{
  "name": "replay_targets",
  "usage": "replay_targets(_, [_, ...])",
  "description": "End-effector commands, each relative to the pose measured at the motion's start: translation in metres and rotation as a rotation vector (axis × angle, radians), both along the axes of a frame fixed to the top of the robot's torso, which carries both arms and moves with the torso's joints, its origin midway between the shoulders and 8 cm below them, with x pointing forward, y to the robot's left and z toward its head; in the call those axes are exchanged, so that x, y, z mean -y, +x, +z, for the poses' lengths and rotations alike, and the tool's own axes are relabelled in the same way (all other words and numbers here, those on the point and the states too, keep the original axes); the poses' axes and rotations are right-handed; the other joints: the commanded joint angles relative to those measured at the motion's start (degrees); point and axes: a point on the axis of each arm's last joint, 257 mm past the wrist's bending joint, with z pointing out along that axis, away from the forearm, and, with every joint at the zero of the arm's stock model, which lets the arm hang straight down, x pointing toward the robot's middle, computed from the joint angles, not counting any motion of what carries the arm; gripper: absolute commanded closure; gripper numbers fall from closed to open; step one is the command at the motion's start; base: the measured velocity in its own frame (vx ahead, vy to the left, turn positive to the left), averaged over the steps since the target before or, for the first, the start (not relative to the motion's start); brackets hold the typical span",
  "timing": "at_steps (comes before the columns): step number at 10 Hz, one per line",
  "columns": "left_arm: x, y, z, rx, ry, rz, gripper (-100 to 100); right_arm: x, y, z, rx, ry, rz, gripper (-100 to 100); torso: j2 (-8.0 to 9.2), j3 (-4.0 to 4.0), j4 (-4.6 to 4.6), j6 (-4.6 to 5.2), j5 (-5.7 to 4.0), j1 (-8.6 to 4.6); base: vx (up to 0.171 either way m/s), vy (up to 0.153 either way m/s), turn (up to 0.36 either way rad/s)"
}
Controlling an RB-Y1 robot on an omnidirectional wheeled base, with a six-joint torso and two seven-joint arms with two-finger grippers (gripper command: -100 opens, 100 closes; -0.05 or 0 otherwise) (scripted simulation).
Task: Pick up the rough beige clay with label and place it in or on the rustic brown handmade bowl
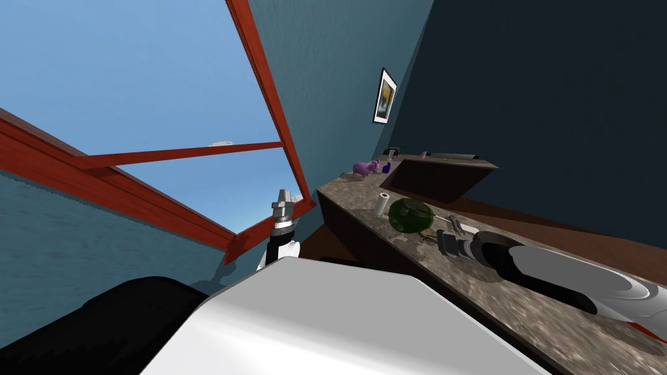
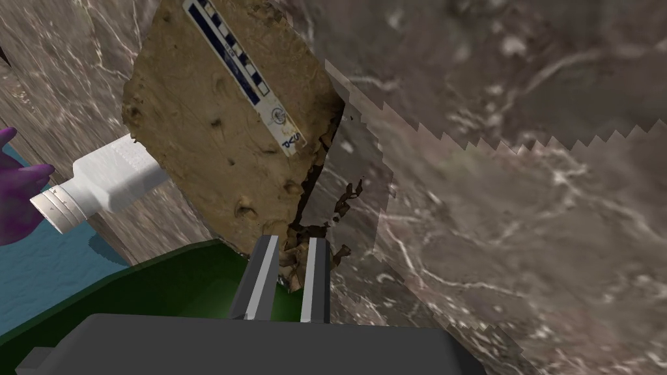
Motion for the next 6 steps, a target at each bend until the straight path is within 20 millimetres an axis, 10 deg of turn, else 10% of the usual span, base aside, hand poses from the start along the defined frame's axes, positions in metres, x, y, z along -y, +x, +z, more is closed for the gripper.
replay_targets(1, [0.000,0.000,0.000,0.000,0.000,0.000,0,0.000,0.000,0.000,0.000,0.000,0.000,100,0.00,0.00,0.00,0.00,0.00,0.00,0.000,0.000,0.000])
replay_targets(2, [0.000,0.000,0.000,0.000,0.000,0.000,0,0.000,0.000,0.000,0.000,0.000,0.000,100,0.00,0.00,0.00,0.00,0.00,0.00,0.000,0.000,0.000])
replay_targets(3, [0.000,0.000,0.000,0.000,0.000,0.000,0,0.000,0.000,0.000,-0.001,0.000,0.000,0,0.00,0.00,0.01,-0.01,0.00,0.00,0.000,0.000,0.000])
replay_targets(4, [0.000,0.000,0.000,0.000,0.000,0.000,0,-0.002,0.007,0.013,0.002,0.000,0.016,100,0.00,0.00,0.01,-0.01,0.00,0.00,-0.047,-0.011,-0.110])
replay_targets(5, [0.000,0.000,0.000,0.000,0.000,0.000,0,0.000,0.005,0.007,0.003,-0.001,0.009,100,0.15,0.09,0.05,0.05,0.04,-0.04,-0.028,-0.008,-0.030])
replay_targets(6, [0.000,0.000,0.000,0.000,0.000,0.000,0,0.000,0.006,0.009,0.003,0.000,0.009,0,0.14,0.09,0.04,0.01,-0.01,-0.03,0.000,0.000,0.000])
